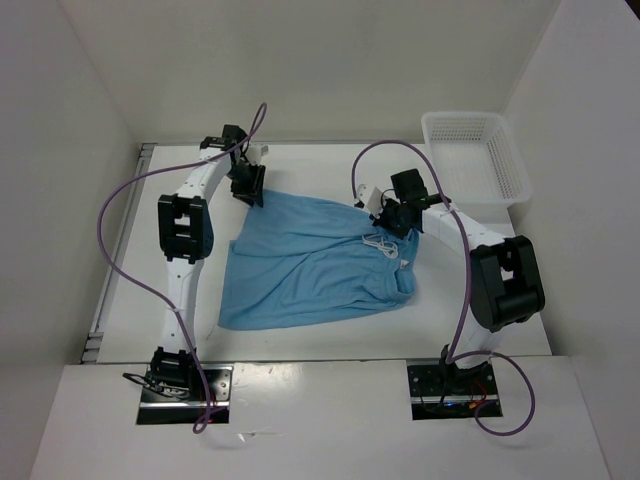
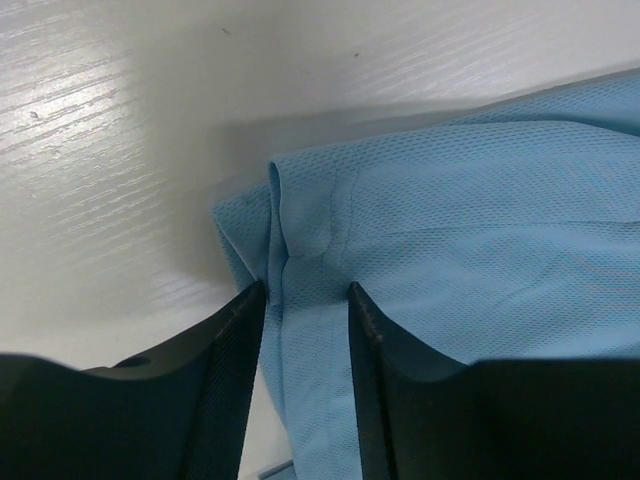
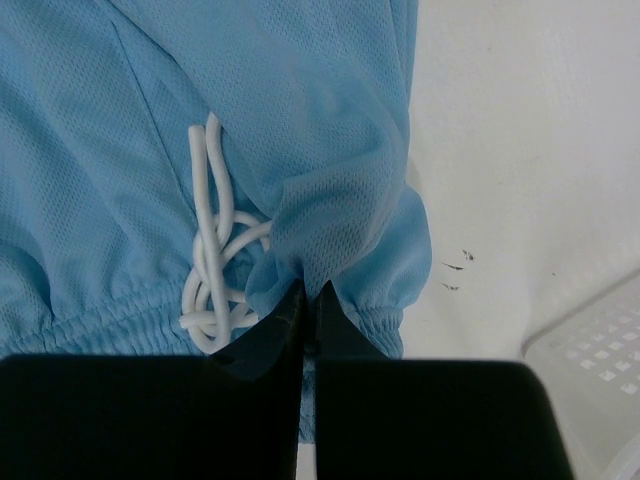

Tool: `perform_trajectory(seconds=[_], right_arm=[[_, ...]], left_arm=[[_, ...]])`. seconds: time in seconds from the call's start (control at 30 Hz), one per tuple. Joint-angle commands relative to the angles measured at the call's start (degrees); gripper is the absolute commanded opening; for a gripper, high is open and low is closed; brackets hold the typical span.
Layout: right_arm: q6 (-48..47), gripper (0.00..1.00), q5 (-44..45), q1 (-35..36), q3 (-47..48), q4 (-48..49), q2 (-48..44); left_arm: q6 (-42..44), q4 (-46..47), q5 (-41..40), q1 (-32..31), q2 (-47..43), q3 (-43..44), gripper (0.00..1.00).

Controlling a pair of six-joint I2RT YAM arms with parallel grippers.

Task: Fold and stack the shorts
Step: Fold the shorts

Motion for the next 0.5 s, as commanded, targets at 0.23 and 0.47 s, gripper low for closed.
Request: perform_trajectory(seconds=[0.23, 0.47], right_arm=[[-0.56, 0.0, -0.96, 0.52, 1.45, -0.54, 1.06], [-1.08, 0.0, -0.96, 0.52, 1.45, -0.01, 1.06]], left_arm=[[0.25, -2.68, 2.71, -1.95, -0.12, 4.96, 0.39], [0.25, -2.68, 0.95, -1.95, -0.12, 6.64, 0.34]])
